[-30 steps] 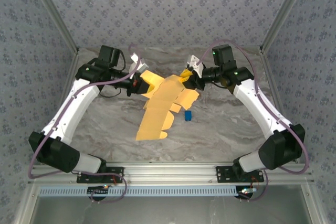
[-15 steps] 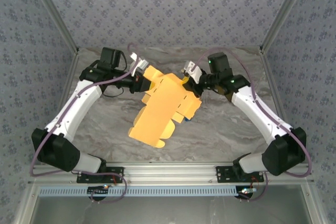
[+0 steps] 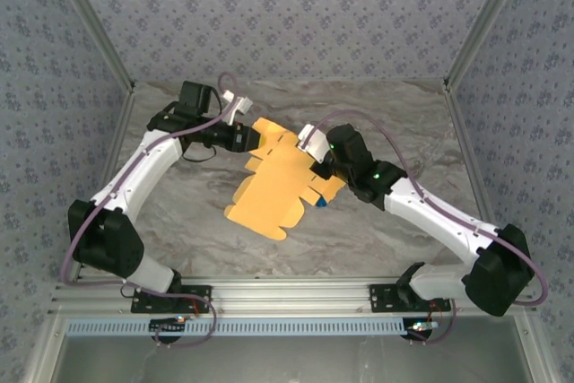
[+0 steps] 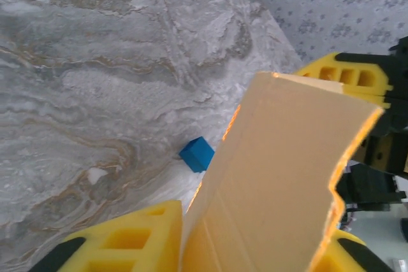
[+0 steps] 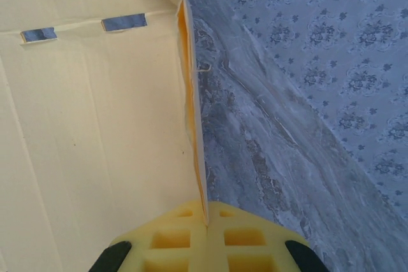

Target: Fold the paper box

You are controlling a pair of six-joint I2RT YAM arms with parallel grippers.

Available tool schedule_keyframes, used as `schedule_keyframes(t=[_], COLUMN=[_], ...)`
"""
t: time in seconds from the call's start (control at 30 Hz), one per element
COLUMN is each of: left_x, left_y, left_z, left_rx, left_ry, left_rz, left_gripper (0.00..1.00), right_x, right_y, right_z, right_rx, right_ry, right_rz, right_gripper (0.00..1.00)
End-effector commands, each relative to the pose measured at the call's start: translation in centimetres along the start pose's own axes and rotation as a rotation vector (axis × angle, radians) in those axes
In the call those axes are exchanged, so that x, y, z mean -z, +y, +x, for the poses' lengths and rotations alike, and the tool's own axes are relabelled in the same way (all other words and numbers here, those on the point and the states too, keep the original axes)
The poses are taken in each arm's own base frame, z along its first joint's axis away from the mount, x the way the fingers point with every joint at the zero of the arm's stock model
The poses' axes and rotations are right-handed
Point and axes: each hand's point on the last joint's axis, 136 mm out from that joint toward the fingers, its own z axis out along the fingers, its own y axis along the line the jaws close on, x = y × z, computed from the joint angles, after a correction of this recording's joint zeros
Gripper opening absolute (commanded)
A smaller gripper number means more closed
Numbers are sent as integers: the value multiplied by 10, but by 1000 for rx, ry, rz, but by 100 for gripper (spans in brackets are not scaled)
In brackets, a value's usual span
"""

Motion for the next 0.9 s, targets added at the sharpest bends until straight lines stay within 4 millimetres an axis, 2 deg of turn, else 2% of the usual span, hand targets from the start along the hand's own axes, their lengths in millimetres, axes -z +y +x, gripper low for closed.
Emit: schedule_keyframes(t=[0.0, 0.13, 0.3, 0.4, 0.53, 0.6, 0.7, 0.8, 0.87], left_x=[11, 27, 52, 57, 48, 39, 26, 21, 14], left_y=[21, 48, 65, 70, 80, 77, 73, 86, 89], left_z=[-3, 7, 27, 48, 86, 101, 118, 134, 138], left_rx=[30, 74, 104, 136, 213, 247, 288, 293, 285], left_ry=[-49, -127, -273, -333, -358, -365, -365, -333, -309], left_rz=[-141, -334, -484, -508, -483, -423, -334, -371, -364], left_gripper=[36, 52, 64, 70, 76, 79, 82, 87, 88], right_x=[0, 1, -6, -10, -13, -14, -17, -20, -22], right_y=[-8, 7, 15, 14, 10, 8, 5, 5, 6], right_z=[4, 8, 23, 28, 28, 29, 30, 30, 30], right_rx=[-40, -108, -174, -215, -280, -307, -335, -338, -339], right_ry=[33, 57, 133, 169, 178, 186, 194, 198, 199], right_rz=[34, -104, -170, -178, -186, -191, -194, -199, -204], right_gripper=[0, 0, 0, 0, 0, 0, 0, 0, 0])
